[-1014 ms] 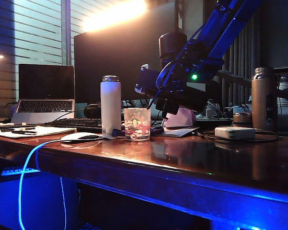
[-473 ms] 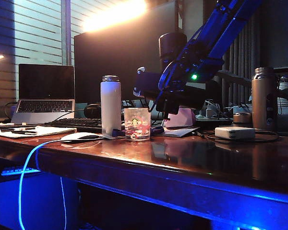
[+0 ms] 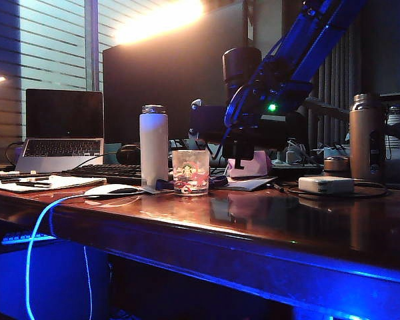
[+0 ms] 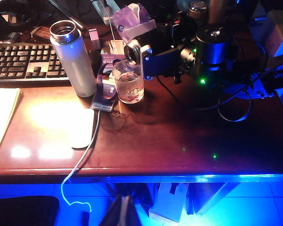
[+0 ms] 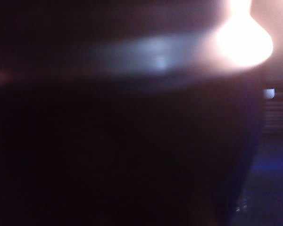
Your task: Pick up the black thermos, pour a little water from inside into the glass cup, then place the black thermos back on the table.
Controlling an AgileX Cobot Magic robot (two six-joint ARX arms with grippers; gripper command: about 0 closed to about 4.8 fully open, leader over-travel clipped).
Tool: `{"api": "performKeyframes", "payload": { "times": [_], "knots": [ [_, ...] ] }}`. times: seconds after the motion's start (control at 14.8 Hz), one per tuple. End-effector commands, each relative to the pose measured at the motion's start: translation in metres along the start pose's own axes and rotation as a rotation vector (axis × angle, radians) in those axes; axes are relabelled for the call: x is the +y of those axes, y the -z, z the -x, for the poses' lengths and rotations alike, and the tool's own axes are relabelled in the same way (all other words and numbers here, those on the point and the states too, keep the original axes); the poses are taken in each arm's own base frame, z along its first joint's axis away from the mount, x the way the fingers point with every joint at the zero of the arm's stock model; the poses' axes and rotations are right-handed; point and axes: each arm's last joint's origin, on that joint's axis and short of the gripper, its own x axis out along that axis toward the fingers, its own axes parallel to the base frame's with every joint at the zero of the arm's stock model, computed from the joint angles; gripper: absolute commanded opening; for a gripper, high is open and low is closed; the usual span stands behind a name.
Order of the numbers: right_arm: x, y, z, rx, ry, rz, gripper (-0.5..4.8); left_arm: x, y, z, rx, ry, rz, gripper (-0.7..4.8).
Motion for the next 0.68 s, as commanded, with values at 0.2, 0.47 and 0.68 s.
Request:
{"api": "performKeyframes", "payload": {
  "times": [0.2,0.47,0.68],
  "knots": [
    [-0.0143,-0.0025,0.0013,-0.025,0.064,0.061,1.48,-0.0002,-0.0012,0.0007,-0.014,0.0,-0.005,-0.02],
    [-0.0143,-0.0024,0.0013,-0.023,0.065,0.074,1.47,-0.0003,-0.0012,0.0008,-0.014,0.0,-0.005,-0.02],
    [-0.0144,-0.0019,0.0011,-0.016,0.065,0.068,1.47,-0.0003,-0.0012,0.0008,-0.014,0.0,-0.005,-0.02]
  ]
}}
